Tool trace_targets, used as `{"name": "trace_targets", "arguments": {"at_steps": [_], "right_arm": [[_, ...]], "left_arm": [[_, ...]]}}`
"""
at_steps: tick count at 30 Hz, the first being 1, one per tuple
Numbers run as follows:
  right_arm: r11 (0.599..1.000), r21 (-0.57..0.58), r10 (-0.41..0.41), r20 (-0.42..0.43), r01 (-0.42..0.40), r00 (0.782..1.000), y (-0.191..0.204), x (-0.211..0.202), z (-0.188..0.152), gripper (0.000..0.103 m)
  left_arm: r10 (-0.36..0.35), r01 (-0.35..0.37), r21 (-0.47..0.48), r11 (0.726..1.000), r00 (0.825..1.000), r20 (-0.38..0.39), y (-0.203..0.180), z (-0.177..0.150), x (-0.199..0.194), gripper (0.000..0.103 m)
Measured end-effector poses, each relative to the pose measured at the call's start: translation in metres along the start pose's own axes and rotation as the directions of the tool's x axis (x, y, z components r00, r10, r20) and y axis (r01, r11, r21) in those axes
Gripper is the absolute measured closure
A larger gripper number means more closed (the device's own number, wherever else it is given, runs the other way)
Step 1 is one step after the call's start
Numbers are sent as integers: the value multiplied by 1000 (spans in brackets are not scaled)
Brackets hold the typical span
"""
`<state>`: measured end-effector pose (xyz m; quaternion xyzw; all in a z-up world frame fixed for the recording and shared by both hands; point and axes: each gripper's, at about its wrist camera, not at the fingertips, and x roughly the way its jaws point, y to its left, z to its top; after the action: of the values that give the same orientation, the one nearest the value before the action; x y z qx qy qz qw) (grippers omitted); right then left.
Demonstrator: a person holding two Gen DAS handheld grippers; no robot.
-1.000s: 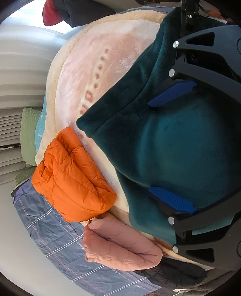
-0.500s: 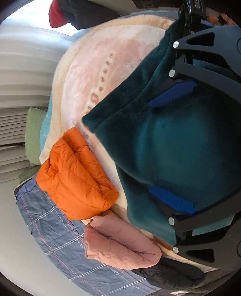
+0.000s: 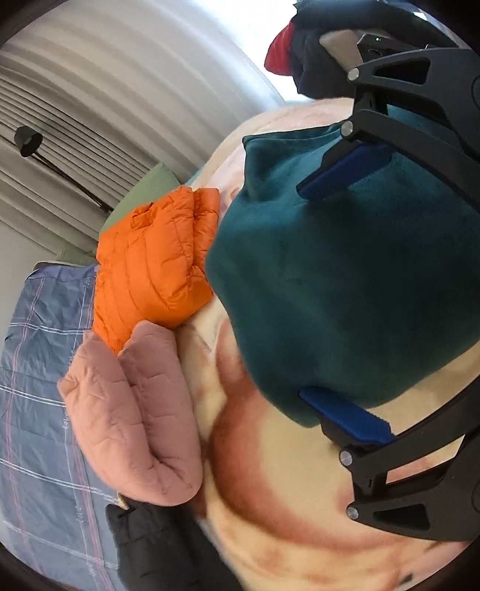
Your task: Fold large clothes
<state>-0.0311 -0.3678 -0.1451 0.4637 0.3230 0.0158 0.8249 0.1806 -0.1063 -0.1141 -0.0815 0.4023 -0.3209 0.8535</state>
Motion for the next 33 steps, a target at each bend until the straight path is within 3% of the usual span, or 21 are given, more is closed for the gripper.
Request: {"name": "trace_targets", "arguments": {"at_steps": [6, 11, 16, 22, 24, 26, 28, 30, 33], "right_arm": [[993, 95, 71, -56, -66, 996, -16, 3, 0, 34], [997, 60, 48, -46, -45, 998, -11, 0, -2, 34], [998, 45, 49, -45, -47, 998, -8, -1, -3, 36], [998, 45, 57, -47, -54, 997, -7, 4, -1, 36], [997, 42, 66, -50, -64, 997, -6, 3, 0, 41], [999, 15, 53, -41, -52, 998, 1, -1, 0, 47], [999, -11, 40, -27, -40, 999, 8, -5, 1, 51], [998, -21, 57, -17, -57, 998, 12, -10, 3, 56], [995, -31, 93, -6, -93, 996, 14, -21, 6, 59]], "left_arm": [[-17, 17, 12, 1000, 1000, 2, -2, -4, 2, 2], [-15, 15, -36, 999, 1000, -13, 8, -2, -8, 2], [-146, 138, -189, 972, 989, -27, 38, -13, -1, 2], [-188, 187, -192, 963, 982, 16, 42, -21, 9, 2], [-204, 205, -204, 957, 979, 23, 43, -22, 9, 2], [-189, 194, -173, 966, 981, 46, 36, -22, 4, 7], [-160, 168, -114, 979, 984, 74, 21, -21, -8, 23], [-113, 117, -26, 993, 988, 105, 3, -20, -19, 32], [-105, 98, 53, 994, 982, 157, -21, -17, -38, 35]]}}
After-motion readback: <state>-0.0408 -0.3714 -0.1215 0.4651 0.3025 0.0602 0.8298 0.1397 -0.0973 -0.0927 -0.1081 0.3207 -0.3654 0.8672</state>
